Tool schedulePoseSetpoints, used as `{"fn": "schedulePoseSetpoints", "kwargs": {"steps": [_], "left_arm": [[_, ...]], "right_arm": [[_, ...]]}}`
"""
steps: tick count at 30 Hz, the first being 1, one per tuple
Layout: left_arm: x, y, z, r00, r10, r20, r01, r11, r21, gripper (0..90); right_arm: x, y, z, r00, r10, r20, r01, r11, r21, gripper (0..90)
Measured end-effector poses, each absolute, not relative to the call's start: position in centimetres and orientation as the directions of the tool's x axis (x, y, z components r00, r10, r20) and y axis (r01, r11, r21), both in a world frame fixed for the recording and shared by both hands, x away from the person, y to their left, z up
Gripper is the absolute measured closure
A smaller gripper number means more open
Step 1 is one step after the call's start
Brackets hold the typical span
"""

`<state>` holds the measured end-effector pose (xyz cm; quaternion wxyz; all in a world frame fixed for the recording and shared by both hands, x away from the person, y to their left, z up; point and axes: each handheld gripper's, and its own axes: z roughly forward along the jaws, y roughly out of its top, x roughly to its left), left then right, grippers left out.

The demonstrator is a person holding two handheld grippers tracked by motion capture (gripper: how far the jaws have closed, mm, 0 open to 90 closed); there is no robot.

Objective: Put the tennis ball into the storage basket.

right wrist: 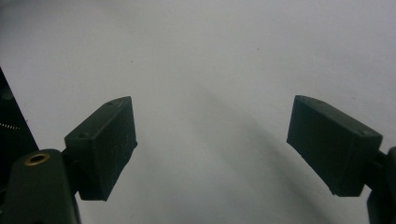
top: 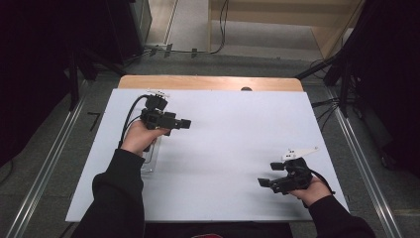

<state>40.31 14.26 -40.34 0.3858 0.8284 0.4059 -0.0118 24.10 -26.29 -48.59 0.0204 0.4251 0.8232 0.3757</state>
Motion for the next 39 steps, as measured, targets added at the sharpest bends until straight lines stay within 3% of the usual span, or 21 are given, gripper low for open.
{"fn": "schedulePoseSetpoints", "kwargs": {"steps": [13, 39], "left_arm": [[38.7, 14.5, -41.8, 0.701, 0.643, -0.309, 0.663, -0.428, 0.614, 20.3], [35.4, 14.5, -42.0, 0.727, 0.618, -0.299, 0.630, -0.428, 0.648, 20.3]], "right_arm": [[24.1, -26.3, -48.5, -0.636, 0.717, 0.287, 0.685, 0.354, 0.637, 13.7], [24.1, -26.4, -48.5, -0.631, 0.719, 0.291, 0.689, 0.347, 0.636, 13.7]]}}
